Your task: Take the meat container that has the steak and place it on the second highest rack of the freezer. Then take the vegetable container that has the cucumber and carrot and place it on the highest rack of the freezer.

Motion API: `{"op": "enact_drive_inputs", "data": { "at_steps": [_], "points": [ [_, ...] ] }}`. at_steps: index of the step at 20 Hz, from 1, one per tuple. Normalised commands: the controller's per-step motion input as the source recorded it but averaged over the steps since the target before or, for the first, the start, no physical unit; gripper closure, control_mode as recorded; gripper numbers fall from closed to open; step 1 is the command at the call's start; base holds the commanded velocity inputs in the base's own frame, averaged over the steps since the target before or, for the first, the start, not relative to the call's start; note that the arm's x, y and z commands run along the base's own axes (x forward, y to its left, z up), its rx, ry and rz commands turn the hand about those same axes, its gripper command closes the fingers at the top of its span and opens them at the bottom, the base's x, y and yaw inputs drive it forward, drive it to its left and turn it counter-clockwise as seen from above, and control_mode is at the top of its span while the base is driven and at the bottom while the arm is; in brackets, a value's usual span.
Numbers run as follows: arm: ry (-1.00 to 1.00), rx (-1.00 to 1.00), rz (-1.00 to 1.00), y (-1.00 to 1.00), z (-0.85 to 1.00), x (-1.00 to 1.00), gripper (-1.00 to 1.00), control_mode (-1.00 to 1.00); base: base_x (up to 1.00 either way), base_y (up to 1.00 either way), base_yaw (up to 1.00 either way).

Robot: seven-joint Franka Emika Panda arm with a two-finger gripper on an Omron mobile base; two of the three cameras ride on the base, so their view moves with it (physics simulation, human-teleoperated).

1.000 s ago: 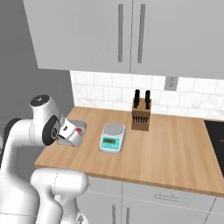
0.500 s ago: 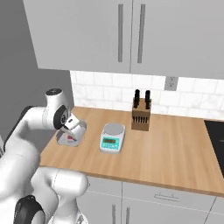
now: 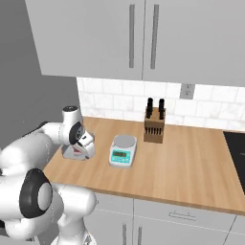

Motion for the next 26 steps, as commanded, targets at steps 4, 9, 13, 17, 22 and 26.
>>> {"op": "enact_drive_inputs", "data": {
  "at_steps": [4, 9, 13, 17, 22, 26],
  "points": [
    [0.07, 0.03, 0.0, 0.08, 0.0, 0.65, -1.0, -1.0, 0.0, 0.0, 0.0],
    [0.19, 0.0, 0.0, 0.13, -0.28, 0.4, -1.0, -1.0, 0.0, 0.0, 0.0],
    [0.18, -0.02, 0.0, 0.11, -0.37, 0.17, -1.0, -1.0, 0.0, 0.0, 0.0],
    [0.07, -0.02, 0.01, 0.03, -0.44, 0.01, -1.0, -1.0, 0.0, 0.0, 0.0],
    [-0.04, 0.0, 0.0, -0.01, -0.21, -0.19, -1.0, -1.0, 0.0, 0.0, 0.0],
    [-0.26, 0.03, 0.0, -0.17, 0.06, -0.46, -1.0, -1.0, 0.0, 0.0, 0.0]
  ]
}}
